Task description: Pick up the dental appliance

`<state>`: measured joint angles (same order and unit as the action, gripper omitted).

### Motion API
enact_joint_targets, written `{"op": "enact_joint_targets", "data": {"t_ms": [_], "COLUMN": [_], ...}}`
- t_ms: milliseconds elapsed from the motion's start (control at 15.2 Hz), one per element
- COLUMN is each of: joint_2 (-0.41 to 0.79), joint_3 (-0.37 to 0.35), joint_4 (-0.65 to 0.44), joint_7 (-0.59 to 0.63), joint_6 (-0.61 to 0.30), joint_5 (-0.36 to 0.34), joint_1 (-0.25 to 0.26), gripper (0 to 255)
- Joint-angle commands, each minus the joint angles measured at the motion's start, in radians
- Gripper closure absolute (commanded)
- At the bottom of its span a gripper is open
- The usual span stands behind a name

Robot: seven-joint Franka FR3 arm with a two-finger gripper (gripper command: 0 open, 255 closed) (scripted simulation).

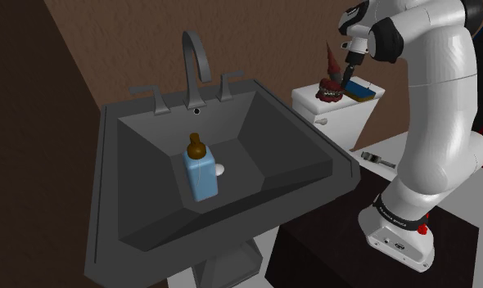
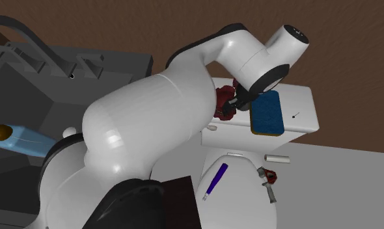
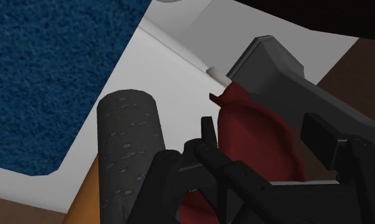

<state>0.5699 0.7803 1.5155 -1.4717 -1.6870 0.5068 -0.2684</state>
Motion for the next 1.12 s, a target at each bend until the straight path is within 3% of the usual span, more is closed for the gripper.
{"op": "enact_joint_targets", "data": {"t_ms": [0, 330, 1056], "joint_2": [0.001, 0.001, -0.033], "joint_3": [-0.002, -0.002, 0.014], "joint_4": [0.001, 0.001, -0.104], "joint_7": [0.000, 0.000, 0.034], "joint_6": [-0.001, -0.001, 0.122], "joint_5": [0.001, 0.001, -0.026], "joint_1": [0.001, 0.002, -0.011], "gripper": [255, 255, 255]}}
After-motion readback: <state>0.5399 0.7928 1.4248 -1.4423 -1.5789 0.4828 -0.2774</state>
